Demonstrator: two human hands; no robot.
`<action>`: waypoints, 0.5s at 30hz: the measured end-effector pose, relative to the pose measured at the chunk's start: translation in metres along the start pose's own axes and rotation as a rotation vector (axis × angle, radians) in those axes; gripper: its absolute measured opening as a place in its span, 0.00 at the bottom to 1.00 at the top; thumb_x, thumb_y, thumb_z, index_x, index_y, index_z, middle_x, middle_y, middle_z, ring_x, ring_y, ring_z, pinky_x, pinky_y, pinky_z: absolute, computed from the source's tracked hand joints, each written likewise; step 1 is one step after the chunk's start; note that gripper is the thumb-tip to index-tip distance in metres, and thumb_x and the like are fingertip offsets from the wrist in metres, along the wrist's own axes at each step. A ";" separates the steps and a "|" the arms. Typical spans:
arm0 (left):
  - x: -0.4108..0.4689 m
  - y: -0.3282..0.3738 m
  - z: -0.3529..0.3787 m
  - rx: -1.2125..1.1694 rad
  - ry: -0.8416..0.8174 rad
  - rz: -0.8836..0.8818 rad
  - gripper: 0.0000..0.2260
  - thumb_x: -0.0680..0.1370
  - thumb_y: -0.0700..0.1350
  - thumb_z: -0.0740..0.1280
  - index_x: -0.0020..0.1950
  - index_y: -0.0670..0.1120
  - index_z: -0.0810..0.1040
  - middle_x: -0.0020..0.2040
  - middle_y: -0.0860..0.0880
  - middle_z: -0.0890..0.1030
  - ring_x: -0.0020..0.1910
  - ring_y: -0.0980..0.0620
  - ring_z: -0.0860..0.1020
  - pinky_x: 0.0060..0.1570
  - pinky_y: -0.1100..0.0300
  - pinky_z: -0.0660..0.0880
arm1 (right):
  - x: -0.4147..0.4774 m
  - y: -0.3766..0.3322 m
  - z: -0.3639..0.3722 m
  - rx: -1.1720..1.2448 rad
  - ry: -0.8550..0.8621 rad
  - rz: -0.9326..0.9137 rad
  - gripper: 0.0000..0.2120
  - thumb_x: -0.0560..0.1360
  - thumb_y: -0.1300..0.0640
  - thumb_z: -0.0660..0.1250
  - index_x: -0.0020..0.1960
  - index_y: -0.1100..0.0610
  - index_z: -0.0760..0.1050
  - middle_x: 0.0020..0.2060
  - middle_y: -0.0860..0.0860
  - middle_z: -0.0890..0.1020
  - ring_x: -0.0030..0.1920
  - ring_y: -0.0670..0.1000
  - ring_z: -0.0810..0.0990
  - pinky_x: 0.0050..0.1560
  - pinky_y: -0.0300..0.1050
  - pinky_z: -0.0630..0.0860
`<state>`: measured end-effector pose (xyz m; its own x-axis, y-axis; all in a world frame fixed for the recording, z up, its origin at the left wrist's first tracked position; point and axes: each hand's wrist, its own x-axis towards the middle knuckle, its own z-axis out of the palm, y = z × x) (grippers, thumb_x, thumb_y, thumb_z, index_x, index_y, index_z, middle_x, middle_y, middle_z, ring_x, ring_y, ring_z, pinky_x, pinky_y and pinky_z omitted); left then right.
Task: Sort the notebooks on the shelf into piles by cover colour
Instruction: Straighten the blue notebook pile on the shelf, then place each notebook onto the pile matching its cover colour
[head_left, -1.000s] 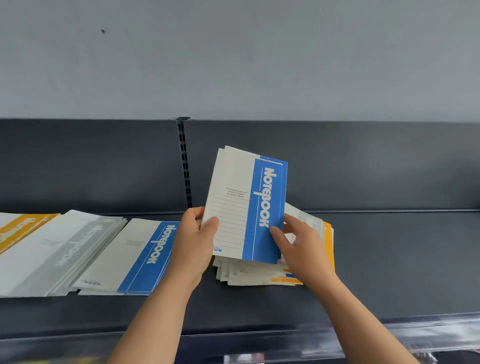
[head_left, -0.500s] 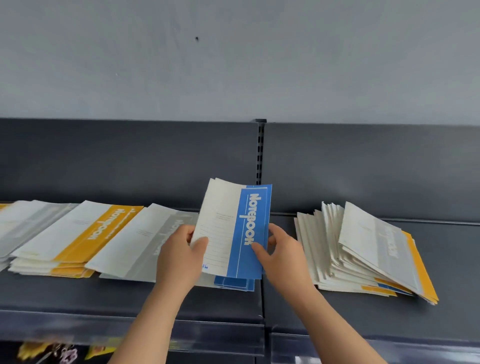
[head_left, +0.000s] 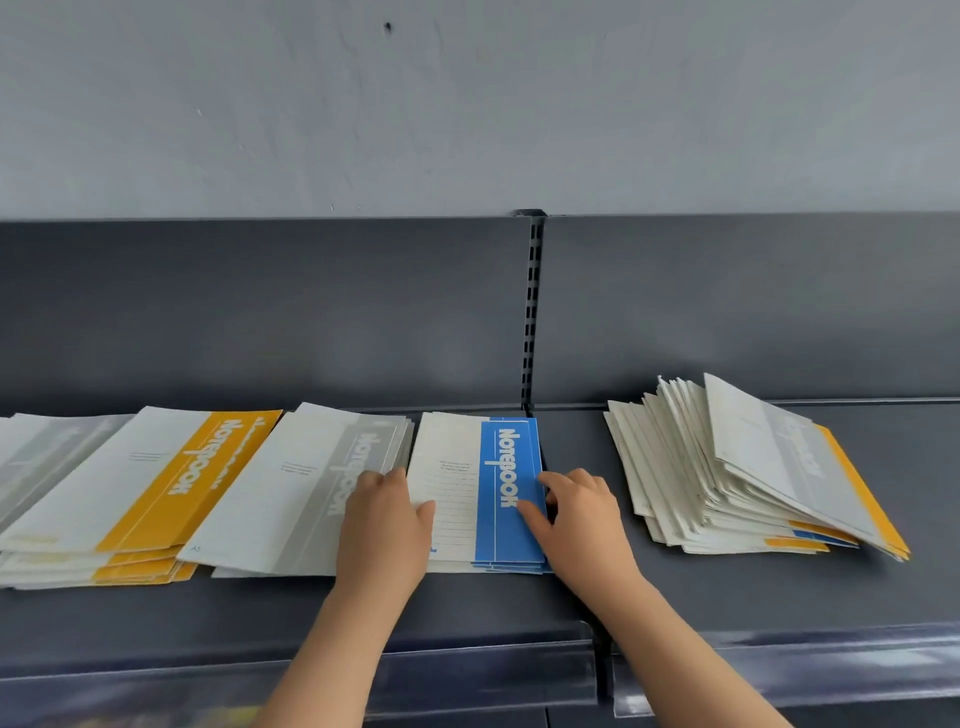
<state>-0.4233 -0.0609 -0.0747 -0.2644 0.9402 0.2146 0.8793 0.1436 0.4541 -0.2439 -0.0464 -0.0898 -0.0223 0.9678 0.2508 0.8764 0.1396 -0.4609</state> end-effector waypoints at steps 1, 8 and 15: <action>0.000 0.001 -0.001 0.010 0.003 0.011 0.16 0.79 0.50 0.63 0.65 0.45 0.72 0.59 0.46 0.74 0.57 0.50 0.74 0.53 0.61 0.74 | 0.000 0.000 0.000 -0.009 0.008 -0.004 0.18 0.76 0.44 0.62 0.61 0.54 0.74 0.48 0.49 0.75 0.50 0.50 0.70 0.54 0.42 0.69; 0.001 0.024 -0.010 -0.120 0.091 0.122 0.19 0.80 0.48 0.62 0.70 0.45 0.70 0.65 0.47 0.73 0.64 0.48 0.70 0.62 0.55 0.69 | -0.002 0.007 -0.036 0.048 0.186 -0.127 0.16 0.77 0.53 0.63 0.62 0.58 0.75 0.59 0.51 0.78 0.61 0.53 0.73 0.61 0.44 0.68; -0.007 0.112 0.005 -0.484 0.015 0.293 0.10 0.79 0.45 0.63 0.58 0.48 0.78 0.49 0.53 0.79 0.46 0.56 0.76 0.43 0.68 0.68 | -0.005 0.087 -0.107 0.017 0.360 0.051 0.15 0.78 0.56 0.62 0.62 0.60 0.75 0.62 0.54 0.77 0.64 0.55 0.73 0.64 0.44 0.66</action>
<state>-0.3209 -0.0493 -0.0297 -0.0454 0.9143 0.4025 0.6356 -0.2844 0.7177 -0.1164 -0.0612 -0.0403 0.1942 0.8384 0.5092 0.8638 0.0999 -0.4939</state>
